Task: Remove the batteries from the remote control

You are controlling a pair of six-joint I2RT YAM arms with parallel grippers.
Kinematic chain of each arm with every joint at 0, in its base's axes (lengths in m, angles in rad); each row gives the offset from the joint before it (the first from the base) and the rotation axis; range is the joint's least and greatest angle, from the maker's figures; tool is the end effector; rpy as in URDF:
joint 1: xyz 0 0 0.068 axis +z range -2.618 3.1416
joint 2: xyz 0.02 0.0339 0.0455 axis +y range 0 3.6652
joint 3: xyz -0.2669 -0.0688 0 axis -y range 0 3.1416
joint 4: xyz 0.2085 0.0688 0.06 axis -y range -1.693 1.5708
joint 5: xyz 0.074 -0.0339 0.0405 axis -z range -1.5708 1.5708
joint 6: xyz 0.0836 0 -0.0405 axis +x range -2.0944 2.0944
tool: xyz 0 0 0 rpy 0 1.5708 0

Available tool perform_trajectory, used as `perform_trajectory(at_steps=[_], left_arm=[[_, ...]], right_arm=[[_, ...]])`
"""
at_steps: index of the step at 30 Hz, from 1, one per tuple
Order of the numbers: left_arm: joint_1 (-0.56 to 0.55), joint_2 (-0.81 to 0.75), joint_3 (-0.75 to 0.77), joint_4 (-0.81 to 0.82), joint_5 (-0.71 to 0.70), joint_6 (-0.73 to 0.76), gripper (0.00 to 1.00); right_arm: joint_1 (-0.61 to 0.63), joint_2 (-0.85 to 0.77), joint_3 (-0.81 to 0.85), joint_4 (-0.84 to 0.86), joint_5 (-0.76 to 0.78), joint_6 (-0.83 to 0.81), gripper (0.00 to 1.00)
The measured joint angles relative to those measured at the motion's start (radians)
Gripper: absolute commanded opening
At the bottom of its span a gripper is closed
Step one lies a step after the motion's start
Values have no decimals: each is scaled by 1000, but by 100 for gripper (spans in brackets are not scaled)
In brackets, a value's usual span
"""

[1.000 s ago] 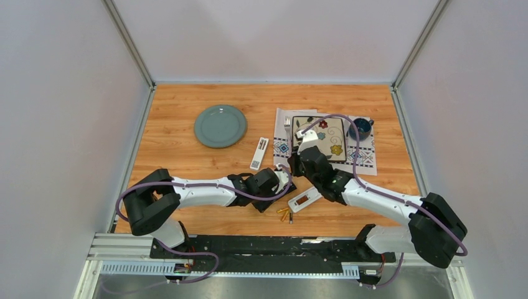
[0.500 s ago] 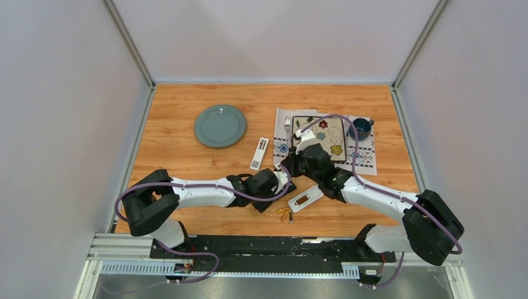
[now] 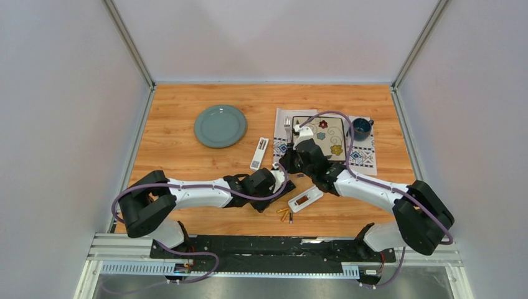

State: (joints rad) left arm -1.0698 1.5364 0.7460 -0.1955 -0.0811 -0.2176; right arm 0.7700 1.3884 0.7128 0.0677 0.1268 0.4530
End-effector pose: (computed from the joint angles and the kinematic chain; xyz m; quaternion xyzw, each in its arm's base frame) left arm 0.1438 -0.2485 0.1431 0.3848 0.8760 -0.1418 0.2537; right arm 0.2232 0.2017 0.2028 -0.1106 0.8781 0.2193 0.4106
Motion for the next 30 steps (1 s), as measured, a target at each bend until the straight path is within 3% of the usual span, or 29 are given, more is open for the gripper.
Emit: perform_trajectory(at_steps=[11,19,30], left_arm=[[24,-26,-36,43,35,-16,0],[24,-19,-26,35,37,-16,0],[25,-15,-16,38,61,-26,0]], right_arm=[[1,-4,-45,13,110,123,0],[-8,-115,-51,-105,99,130,0],[-243,-320,-69,-272,-95,67,0]])
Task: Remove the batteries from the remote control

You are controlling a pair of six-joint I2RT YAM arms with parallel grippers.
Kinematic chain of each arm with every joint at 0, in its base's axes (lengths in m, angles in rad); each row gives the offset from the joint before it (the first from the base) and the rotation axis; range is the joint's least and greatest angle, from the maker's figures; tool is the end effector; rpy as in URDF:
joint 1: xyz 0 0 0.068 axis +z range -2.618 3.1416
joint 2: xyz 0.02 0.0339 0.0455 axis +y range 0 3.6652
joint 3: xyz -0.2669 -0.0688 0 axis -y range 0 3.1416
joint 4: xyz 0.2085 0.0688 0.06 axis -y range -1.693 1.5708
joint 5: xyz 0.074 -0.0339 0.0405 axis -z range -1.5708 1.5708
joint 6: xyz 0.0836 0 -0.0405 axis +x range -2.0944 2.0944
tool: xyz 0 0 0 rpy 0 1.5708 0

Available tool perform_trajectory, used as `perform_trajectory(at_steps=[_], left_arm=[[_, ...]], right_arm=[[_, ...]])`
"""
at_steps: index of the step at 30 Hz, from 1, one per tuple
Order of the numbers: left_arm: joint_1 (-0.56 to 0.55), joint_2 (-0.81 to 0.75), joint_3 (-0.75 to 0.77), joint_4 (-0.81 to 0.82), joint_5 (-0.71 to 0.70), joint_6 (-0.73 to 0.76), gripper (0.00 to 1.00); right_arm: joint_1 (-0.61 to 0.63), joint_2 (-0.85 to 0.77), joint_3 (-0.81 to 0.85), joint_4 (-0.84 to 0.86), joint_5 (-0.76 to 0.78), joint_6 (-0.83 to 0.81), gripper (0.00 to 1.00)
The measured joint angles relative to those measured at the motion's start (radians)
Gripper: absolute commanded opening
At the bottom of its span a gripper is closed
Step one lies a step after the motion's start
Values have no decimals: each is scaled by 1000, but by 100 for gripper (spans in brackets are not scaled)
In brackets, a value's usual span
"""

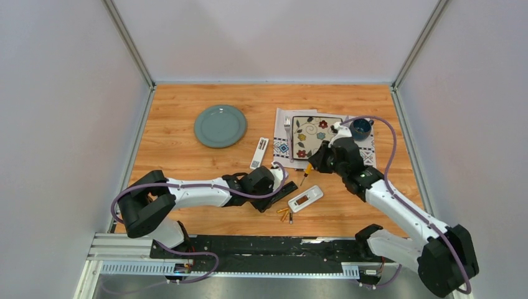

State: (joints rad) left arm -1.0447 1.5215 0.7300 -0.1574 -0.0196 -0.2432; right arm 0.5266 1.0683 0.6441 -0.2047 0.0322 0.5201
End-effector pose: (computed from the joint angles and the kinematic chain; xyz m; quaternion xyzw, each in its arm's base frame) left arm 0.1460 -0.2481 0.1458 0.3686 0.8777 -0.1762 0.2503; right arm 0.2033 0.1151 0.2236 0.0044 0.8910 0.2143 0.4001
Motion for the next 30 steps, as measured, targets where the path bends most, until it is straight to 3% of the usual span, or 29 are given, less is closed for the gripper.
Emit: perform_trajectory(at_steps=[9,30], left_arm=[[0,14,30,-48,-1,1,0],[2,18,60,-124,-6,4,0]], right_arm=[[-124,-198,-42,-40,-167,-5,0],[-180,-291,-42,-39,-245,13,0]])
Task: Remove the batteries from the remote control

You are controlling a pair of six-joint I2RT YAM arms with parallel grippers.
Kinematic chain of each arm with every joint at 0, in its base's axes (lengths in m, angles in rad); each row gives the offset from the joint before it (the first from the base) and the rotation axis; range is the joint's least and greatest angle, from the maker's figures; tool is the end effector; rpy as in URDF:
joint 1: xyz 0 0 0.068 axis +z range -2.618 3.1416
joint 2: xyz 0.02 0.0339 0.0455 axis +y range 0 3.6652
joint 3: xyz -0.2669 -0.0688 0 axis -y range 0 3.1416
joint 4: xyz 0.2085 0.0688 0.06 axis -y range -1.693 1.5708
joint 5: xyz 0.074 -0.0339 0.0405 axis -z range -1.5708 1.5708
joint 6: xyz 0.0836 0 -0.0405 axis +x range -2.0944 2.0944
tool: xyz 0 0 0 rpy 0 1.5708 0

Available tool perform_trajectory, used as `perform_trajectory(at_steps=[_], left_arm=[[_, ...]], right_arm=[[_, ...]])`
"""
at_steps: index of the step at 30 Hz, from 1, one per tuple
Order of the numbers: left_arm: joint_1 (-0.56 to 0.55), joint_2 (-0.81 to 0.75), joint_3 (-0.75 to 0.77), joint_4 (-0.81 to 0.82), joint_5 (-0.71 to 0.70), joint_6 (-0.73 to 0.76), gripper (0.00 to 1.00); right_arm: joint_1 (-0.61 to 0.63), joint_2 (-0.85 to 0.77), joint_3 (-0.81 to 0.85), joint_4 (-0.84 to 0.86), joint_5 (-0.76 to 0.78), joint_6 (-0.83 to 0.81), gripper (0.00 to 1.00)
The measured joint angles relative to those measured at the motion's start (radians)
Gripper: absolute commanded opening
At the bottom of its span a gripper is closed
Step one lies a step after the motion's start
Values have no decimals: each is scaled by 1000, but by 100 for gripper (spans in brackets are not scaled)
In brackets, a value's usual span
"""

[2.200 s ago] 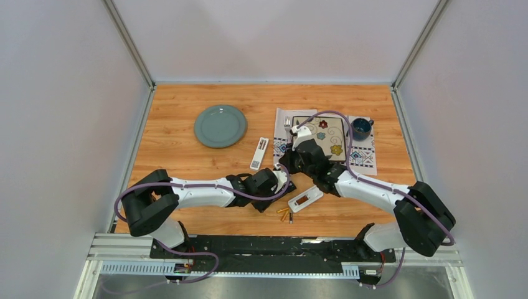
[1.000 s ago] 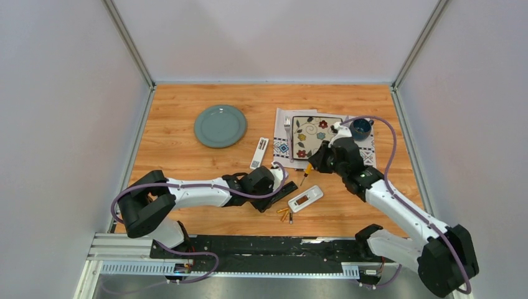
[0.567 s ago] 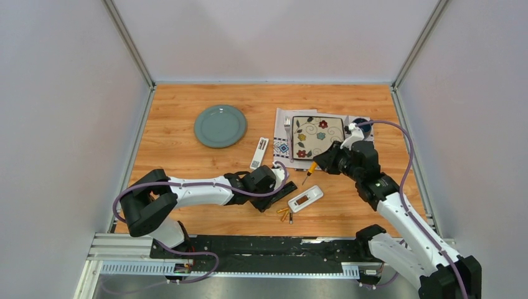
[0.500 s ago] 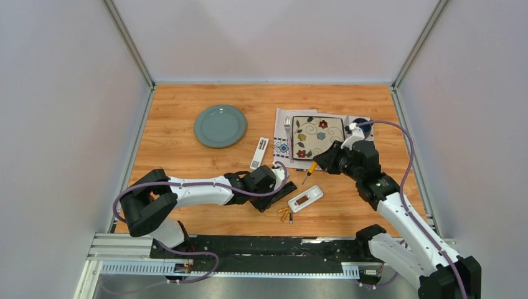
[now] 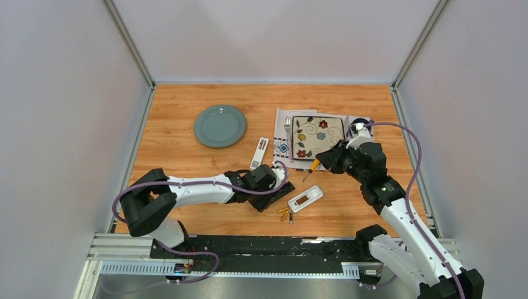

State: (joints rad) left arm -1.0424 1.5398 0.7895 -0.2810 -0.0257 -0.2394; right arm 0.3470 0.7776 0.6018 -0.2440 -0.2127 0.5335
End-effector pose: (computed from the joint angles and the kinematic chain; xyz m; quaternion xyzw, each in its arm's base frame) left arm 0.1461 -0.2460 0.1468 0.3735 0.8885 -0.1494 0.2210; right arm 0.1706 0.0805 0.2599 0.0202 0.8359 0.3112 0.4516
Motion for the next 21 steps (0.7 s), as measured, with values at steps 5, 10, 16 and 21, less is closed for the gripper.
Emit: perform_trajectory(at_steps=[5,10,16,21], left_arm=[[13,-28,30,-45,3,0,0],[51,-153,36,-50,-2,-13,0],[133,-385,-13,-53,-109,-78,0],[203,-533,-88,-136,-218,-151,0]], right_arm=[[-3,-16,0,-2,0,0,0],[-3,-40,0,-12,0,-5,0],[-3,-29,0,-14,-18,-11,0],[-3,22,-7,-5,-53,-11,0]])
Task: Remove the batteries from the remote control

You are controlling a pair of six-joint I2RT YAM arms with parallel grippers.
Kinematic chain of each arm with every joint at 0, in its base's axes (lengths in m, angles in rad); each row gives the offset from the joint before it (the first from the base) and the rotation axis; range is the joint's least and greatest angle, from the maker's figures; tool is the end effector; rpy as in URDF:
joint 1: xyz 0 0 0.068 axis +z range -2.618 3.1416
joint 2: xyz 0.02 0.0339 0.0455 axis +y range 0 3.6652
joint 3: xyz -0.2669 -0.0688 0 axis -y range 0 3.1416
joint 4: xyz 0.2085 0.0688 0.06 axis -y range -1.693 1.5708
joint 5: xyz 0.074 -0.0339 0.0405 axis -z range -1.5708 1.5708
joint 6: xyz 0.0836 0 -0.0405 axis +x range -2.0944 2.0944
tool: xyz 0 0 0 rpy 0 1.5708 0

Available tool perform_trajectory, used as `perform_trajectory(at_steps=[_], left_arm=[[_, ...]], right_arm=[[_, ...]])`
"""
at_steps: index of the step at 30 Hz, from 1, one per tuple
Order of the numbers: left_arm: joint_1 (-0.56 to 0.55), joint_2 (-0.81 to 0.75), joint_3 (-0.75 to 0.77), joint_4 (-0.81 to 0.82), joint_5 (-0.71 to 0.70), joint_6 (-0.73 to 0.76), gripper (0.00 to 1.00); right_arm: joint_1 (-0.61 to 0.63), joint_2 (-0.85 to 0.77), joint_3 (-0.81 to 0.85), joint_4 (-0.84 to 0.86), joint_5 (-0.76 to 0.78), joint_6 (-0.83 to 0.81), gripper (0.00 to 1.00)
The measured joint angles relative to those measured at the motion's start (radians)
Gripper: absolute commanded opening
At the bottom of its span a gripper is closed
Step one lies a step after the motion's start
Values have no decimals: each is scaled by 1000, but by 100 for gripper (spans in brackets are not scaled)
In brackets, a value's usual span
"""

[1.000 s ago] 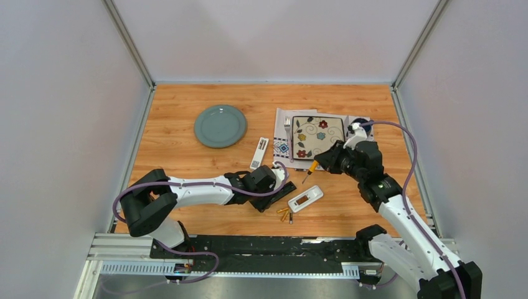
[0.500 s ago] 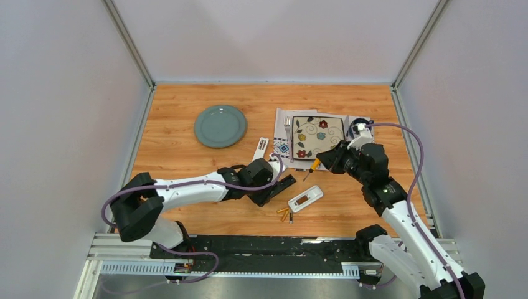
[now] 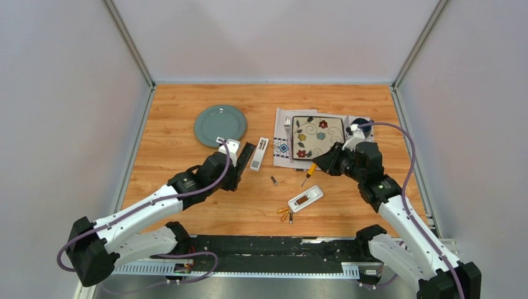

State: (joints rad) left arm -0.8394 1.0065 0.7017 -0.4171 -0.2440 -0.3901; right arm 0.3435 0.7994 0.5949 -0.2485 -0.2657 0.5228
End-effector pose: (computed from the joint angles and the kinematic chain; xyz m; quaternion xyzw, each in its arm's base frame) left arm 0.1557 -0.1432 0.2312 0.1526 0.8929 -0.1452 0.3979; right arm 0.1709 0.0844 0.2536 0.0053 0.8433 0.3225 0.4299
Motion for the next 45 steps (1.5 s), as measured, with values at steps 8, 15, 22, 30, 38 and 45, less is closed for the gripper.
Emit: perform_trajectory(at_steps=[8,15,22,30,38,45], left_arm=[[76,-76,-101,-137,-88,-113,0],[87,21,-123,-158,-98,-151,0],[87,117,-123,-143,-98,-154,0],[87,166,-120,-126,-90,-150,7],[87,170,-119,-117,-63,-138,63],[87,154,-119,-108,-48,-125,79]], right_arm=[[0,71,-14,29,-48,0,0],[0,98,-28,53,-77,2,0],[0,99,-43,63,-91,2,0],[0,109,-54,67,-97,2,0],[0,116,-54,69,-104,3,0],[0,116,-54,74,-105,3,0]])
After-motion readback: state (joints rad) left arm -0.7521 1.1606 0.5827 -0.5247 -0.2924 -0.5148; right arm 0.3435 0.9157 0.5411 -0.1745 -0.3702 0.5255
